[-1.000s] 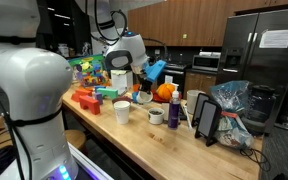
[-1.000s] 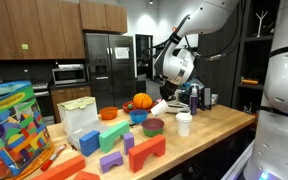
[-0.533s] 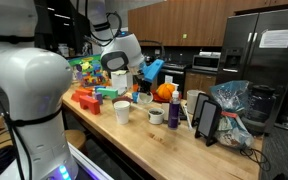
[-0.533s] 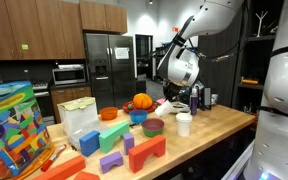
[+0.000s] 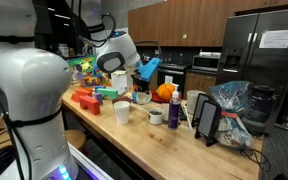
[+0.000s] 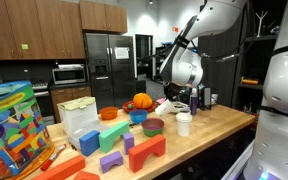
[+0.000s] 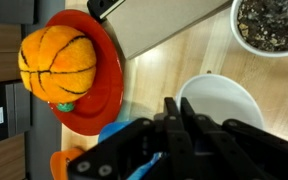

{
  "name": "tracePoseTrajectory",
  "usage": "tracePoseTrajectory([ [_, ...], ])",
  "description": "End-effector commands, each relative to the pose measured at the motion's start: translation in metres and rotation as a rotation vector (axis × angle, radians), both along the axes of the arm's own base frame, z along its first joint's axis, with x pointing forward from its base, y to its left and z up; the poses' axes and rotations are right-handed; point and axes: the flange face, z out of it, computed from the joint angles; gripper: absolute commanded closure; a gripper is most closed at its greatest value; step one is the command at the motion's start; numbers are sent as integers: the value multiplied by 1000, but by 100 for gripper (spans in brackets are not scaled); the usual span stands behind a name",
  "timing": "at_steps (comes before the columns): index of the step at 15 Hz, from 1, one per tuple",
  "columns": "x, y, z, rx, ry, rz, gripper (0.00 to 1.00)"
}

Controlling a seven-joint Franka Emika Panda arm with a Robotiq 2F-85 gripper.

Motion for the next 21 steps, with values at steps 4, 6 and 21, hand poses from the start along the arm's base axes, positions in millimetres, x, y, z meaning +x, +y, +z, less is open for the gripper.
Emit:
tracePoseTrajectory([
  [4,-13,14,13,-44,-61,-28,98],
  [6,-21,20,14,-60,-71,-36,98],
  [21,-32,27,57,-257,-177,-60,98],
])
